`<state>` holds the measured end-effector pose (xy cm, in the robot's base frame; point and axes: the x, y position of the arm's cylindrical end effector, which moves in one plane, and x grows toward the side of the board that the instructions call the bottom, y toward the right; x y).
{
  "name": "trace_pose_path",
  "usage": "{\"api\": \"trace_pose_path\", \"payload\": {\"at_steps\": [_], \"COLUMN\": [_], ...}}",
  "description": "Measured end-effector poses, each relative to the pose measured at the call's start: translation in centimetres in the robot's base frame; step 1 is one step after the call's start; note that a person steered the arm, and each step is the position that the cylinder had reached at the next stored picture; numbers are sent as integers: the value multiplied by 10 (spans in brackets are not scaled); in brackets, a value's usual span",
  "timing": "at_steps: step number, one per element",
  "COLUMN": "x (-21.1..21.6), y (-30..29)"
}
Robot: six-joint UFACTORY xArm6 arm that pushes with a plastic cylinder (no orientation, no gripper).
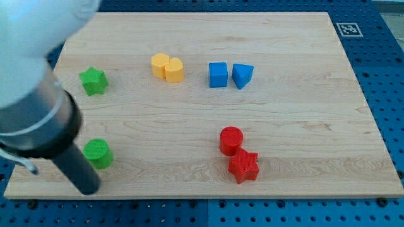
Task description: Slide the green circle closer to green star
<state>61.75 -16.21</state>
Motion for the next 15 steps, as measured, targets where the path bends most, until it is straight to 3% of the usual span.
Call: {"api": "trace_pose_path", "payload": {"at_steps": [3,13,15], "x": [-5,-152,-154], "y": [7,-20,-20]}}
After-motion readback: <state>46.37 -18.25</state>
